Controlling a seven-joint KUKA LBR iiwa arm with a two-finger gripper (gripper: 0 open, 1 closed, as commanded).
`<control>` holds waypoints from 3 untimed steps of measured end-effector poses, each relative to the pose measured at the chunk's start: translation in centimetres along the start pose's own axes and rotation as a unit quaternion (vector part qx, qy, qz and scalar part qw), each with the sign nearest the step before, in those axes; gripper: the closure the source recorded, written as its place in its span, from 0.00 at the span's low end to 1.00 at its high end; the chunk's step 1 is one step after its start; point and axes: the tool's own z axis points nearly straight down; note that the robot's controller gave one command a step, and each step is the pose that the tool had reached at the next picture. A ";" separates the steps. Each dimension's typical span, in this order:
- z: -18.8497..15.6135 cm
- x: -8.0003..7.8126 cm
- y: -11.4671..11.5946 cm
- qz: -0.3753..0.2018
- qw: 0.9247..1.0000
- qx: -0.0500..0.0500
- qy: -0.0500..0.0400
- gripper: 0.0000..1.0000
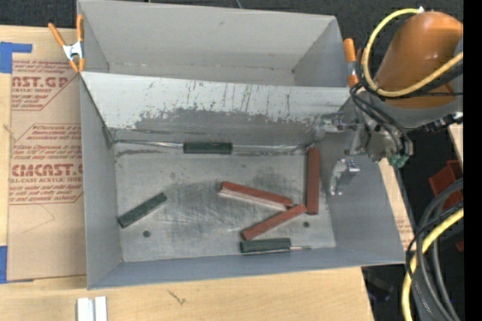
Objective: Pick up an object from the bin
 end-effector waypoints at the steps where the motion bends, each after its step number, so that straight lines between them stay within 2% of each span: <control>1: 0.0 0.0 0.0 0.000 1.000 0.000 0.000 1.00; 2: 0.0 0.0 0.0 0.000 1.000 0.000 0.000 0.00; 3: 0.0 0.0 0.0 0.000 1.000 0.000 0.000 0.00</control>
Offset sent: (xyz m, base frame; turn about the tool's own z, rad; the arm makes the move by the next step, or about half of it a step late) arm 0.0000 0.0000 0.0000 0.0000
